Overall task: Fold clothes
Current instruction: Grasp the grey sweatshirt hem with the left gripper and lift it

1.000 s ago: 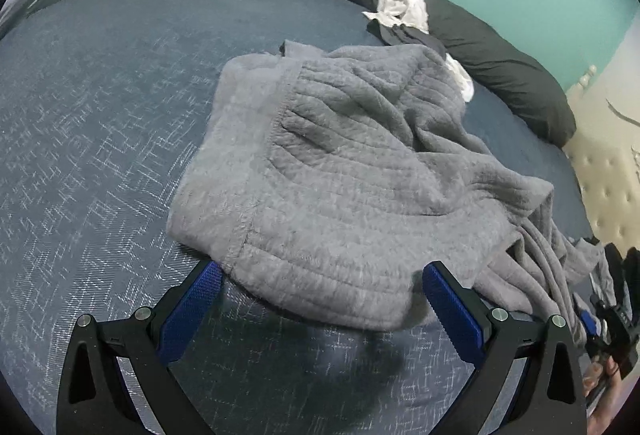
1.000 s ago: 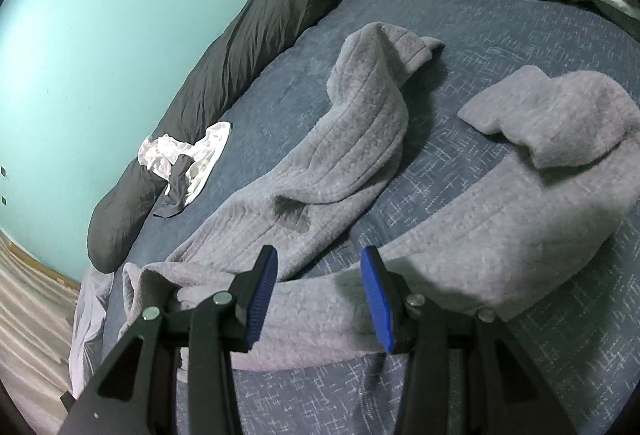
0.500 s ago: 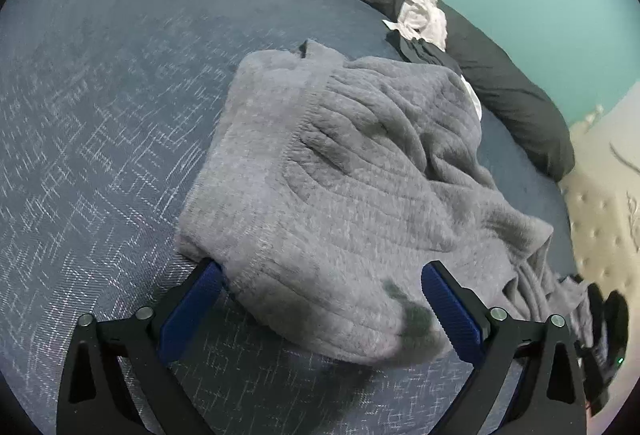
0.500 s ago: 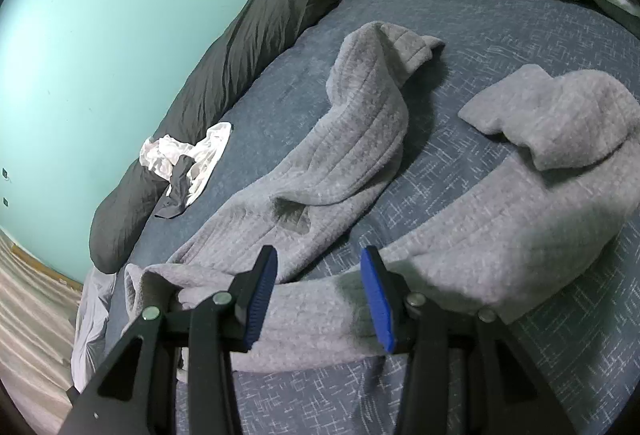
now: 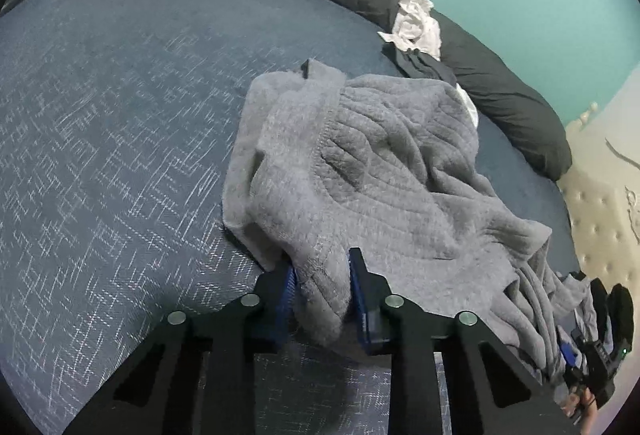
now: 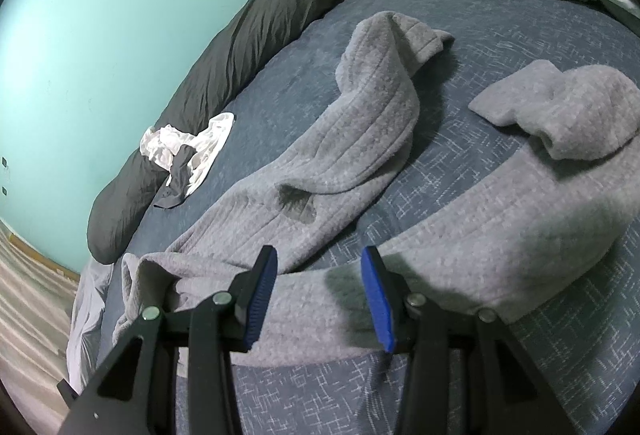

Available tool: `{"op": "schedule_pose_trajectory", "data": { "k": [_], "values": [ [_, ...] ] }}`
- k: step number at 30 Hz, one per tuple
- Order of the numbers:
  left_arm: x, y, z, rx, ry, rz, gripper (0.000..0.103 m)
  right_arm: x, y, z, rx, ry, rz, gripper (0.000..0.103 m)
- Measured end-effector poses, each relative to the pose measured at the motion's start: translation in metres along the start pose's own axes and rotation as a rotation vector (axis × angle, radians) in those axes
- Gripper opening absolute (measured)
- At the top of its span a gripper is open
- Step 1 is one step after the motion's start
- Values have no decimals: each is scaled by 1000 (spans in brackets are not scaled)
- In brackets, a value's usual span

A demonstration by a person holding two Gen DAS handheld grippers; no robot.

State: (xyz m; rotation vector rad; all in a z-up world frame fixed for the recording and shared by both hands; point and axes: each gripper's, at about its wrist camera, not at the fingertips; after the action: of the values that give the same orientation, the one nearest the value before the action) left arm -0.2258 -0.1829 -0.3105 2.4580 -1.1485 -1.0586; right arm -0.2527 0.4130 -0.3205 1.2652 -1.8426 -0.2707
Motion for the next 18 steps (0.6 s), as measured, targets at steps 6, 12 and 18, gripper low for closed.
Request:
{"op": "schedule_pose_trajectory", "data": {
  "k": [6, 12, 18],
  "values": [
    [-7, 2, -12, -18, 3, 79, 16, 6, 0, 6, 21, 27, -14, 44],
    [-9, 8, -39, -25, -5, 108, 14, 20, 0, 13, 75, 94, -38, 47],
    [-19, 11, -77, -30, -7, 160, 12, 36, 2, 7, 131, 174, -56, 51]
  ]
}}
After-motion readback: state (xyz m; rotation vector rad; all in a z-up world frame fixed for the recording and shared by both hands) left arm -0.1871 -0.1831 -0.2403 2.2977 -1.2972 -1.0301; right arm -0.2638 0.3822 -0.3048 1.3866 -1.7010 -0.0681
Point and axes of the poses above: each gripper's, at about its wrist camera, not at the fingertips, and z roughly the way its jaws point, x to its left, y to its top, and after that the axes turned 9 degrees about -z, right-handed
